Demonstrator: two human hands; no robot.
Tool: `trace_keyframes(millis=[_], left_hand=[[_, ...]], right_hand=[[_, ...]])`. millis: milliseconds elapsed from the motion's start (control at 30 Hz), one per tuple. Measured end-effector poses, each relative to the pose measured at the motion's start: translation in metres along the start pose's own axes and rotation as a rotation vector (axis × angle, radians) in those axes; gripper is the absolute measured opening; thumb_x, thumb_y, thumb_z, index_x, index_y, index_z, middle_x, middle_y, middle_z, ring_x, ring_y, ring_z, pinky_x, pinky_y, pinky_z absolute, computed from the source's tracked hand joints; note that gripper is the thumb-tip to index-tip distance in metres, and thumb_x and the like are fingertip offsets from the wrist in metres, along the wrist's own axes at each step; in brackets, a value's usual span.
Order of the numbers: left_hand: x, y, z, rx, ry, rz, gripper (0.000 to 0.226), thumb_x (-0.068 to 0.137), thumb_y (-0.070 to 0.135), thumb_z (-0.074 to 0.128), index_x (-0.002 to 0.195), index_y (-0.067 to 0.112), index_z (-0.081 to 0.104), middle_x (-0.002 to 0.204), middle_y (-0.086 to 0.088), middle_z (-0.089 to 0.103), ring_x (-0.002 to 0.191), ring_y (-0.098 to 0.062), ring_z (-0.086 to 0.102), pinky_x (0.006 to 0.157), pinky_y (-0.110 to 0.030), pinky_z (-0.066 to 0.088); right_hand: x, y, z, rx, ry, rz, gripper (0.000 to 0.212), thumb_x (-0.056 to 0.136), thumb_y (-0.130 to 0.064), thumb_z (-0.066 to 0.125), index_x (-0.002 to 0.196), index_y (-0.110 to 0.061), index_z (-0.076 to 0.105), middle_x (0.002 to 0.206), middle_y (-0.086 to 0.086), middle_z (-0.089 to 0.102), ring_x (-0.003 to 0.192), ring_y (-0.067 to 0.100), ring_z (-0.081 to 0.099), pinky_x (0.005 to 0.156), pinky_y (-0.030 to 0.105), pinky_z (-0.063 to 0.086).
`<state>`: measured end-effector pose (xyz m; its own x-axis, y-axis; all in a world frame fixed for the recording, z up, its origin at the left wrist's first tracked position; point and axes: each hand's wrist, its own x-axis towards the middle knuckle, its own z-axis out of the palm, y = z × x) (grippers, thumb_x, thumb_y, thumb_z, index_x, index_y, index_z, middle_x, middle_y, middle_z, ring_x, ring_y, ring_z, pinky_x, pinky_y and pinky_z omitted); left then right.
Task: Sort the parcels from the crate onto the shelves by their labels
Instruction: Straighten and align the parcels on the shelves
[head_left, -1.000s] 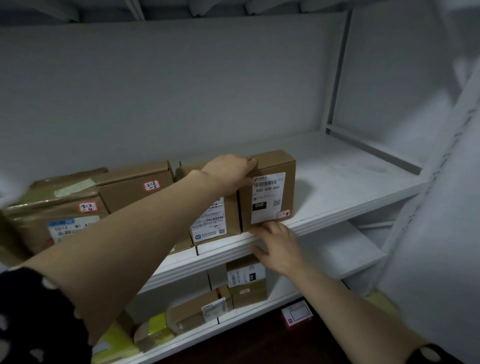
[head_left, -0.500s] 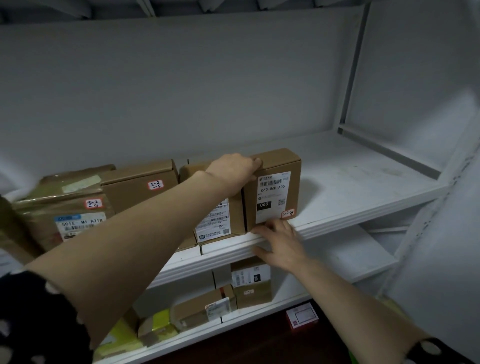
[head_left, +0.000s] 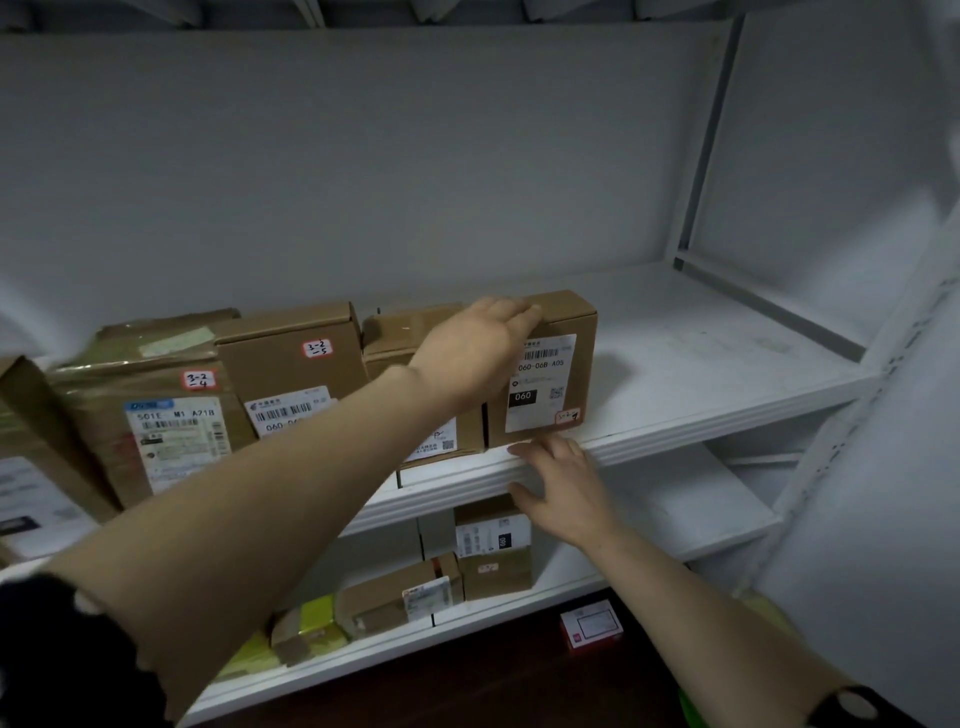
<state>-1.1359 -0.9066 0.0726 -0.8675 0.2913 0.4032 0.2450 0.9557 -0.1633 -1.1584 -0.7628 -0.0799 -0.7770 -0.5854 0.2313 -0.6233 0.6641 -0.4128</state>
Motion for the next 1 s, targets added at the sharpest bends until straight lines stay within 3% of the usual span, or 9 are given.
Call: trace_keyframes(millis=[67,100,233,367,500,600,700,833,1000], left_hand=[[-0.025,0.009,0.011,-0.064,0.209,0.148,0.044,0.077,0.000,0.067,0.121,0.003,0.061,0.115,-0.014,0.064,0.101,-0.029,0.060,0.082,-0.035,0.053],[-0.041,0.014,0.021,-0.108,0.233,0.189,0.038,0.074,0.000,0.066,0.112,0.004,0.065,0.105,-0.012,0.066,0.092,-0.026,0.060,0.076,-0.030,0.051],[-0.114,0.029,0.077,-0.214,0.015,0.149,0.027,0.075,0.021,0.054,0.096,0.010,0.067,0.091,-0.005,0.062,0.081,-0.021,0.056,0.065,-0.027,0.046],[-0.181,0.031,0.127,-0.346,-0.194,-0.082,0.028,0.080,0.032,0.047,0.094,0.019,0.067,0.089,0.001,0.062,0.080,-0.019,0.063,0.057,-0.022,0.049],[-0.227,0.025,0.169,-0.371,-0.449,-0.381,0.037,0.093,0.030,0.049,0.128,0.020,0.054,0.127,0.001,0.052,0.117,-0.019,0.051,0.086,-0.030,0.046],[-0.252,0.017,0.202,-0.332,-0.545,-0.510,0.042,0.095,0.022,0.046,0.137,0.019,0.045,0.136,-0.003,0.046,0.121,-0.024,0.048,0.093,-0.033,0.044],[-0.265,0.004,0.229,-0.257,-0.642,-0.573,0.054,0.095,0.009,0.045,0.146,0.016,0.029,0.151,-0.006,0.029,0.133,-0.026,0.037,0.100,-0.033,0.039],[-0.265,-0.014,0.259,-0.144,-0.715,-0.616,0.076,0.091,-0.008,0.043,0.152,0.015,0.004,0.160,-0.006,0.000,0.147,-0.024,0.003,0.114,-0.035,0.022],[-0.258,-0.030,0.294,-0.002,-0.755,-0.614,0.069,0.095,0.001,0.036,0.152,0.013,0.000,0.159,-0.013,0.003,0.147,-0.027,0.003,0.119,-0.040,0.009]], right_hand=[[-0.012,0.000,0.002,0.096,0.075,0.048,0.041,0.087,-0.031,0.059,0.126,-0.018,0.052,0.127,0.001,0.049,0.119,0.017,0.045,0.100,0.029,0.038],[-0.018,0.001,0.005,0.141,0.095,0.089,0.037,0.087,-0.028,0.060,0.121,-0.017,0.052,0.123,0.001,0.051,0.114,0.018,0.050,0.095,0.031,0.044],[-0.045,0.003,0.033,0.218,0.078,0.267,0.031,0.086,-0.025,0.061,0.113,-0.018,0.048,0.113,0.000,0.051,0.101,0.018,0.056,0.081,0.037,0.051],[-0.063,0.003,0.068,0.339,0.015,0.455,0.030,0.091,-0.025,0.058,0.118,-0.015,0.050,0.119,0.003,0.050,0.096,0.018,0.058,0.081,0.033,0.049],[-0.070,0.003,0.109,0.466,-0.069,0.642,0.029,0.093,-0.024,0.056,0.119,-0.011,0.052,0.118,0.007,0.056,0.103,0.019,0.057,0.079,0.025,0.041],[-0.074,0.005,0.143,0.546,-0.155,0.749,0.031,0.094,-0.025,0.057,0.121,-0.012,0.052,0.114,0.004,0.058,0.107,0.021,0.057,0.088,0.028,0.045],[-0.077,0.010,0.178,0.744,-0.150,0.893,0.034,0.093,-0.023,0.057,0.125,-0.013,0.052,0.112,0.007,0.059,0.105,0.023,0.058,0.097,0.042,0.049],[-0.066,0.020,0.213,1.108,-0.089,1.092,0.039,0.096,-0.017,0.055,0.131,-0.003,0.048,0.101,0.009,0.060,0.098,0.022,0.060,0.097,0.038,0.049],[-0.043,0.034,0.252,1.412,-0.035,1.209,0.037,0.097,-0.008,0.051,0.130,0.007,0.043,0.119,0.026,0.054,0.105,0.032,0.057,0.096,0.038,0.047]])
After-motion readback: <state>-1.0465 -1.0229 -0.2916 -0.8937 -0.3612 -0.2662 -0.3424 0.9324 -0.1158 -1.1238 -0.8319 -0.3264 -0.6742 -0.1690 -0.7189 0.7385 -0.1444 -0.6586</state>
